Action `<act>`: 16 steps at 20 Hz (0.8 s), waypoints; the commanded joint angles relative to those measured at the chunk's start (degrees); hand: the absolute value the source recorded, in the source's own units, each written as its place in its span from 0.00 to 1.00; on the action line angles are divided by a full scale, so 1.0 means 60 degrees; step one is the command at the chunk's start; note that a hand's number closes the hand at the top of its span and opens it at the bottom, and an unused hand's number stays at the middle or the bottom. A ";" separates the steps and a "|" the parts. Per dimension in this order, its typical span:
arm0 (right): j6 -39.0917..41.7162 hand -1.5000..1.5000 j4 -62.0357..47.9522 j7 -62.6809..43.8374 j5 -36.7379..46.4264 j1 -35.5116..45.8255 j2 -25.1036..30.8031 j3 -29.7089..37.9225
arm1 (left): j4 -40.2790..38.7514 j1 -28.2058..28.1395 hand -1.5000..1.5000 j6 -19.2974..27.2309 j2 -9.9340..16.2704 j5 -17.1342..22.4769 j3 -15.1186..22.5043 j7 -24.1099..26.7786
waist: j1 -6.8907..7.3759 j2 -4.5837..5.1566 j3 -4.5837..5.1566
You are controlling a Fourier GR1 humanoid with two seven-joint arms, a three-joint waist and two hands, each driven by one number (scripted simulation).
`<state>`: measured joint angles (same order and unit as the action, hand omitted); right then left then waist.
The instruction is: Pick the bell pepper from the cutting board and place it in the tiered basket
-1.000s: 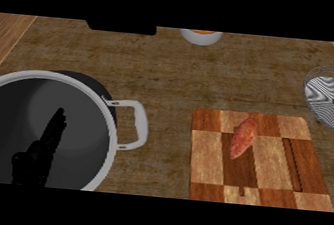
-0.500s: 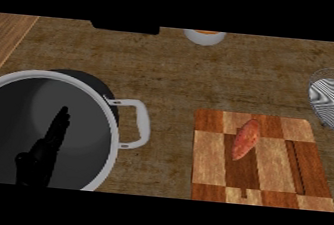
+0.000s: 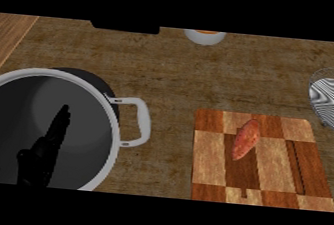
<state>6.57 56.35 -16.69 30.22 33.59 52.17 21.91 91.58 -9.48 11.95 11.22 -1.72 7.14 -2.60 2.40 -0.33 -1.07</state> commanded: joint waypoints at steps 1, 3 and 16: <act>-0.0782 1.00 -0.1398 0.0059 0.0565 0.0825 -0.0544 -0.0439 | -0.0702 -0.0129 0.50 0.0115 -0.0616 -0.0246 0.0590 0.0087 | 0.0041 0.0190 0.0170; -0.0788 1.00 -0.2014 0.0624 0.0598 0.1032 -0.0341 -0.0377 | -0.1155 0.0401 0.50 0.0117 -0.0637 -0.0136 0.0265 -0.0080 | -0.0073 0.0195 0.0171; -0.1186 0.00 -0.4186 0.2277 -0.2191 0.2170 -0.1165 0.2311 | -0.0806 0.0237 0.50 0.0000 -0.0690 -0.0238 0.0065 -0.0193 | -0.0208 0.0171 0.0155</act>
<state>0.10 34.40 -7.11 20.76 45.21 45.15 31.95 91.75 -9.98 11.23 9.69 -2.80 6.07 -1.94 1.75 -0.38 -1.11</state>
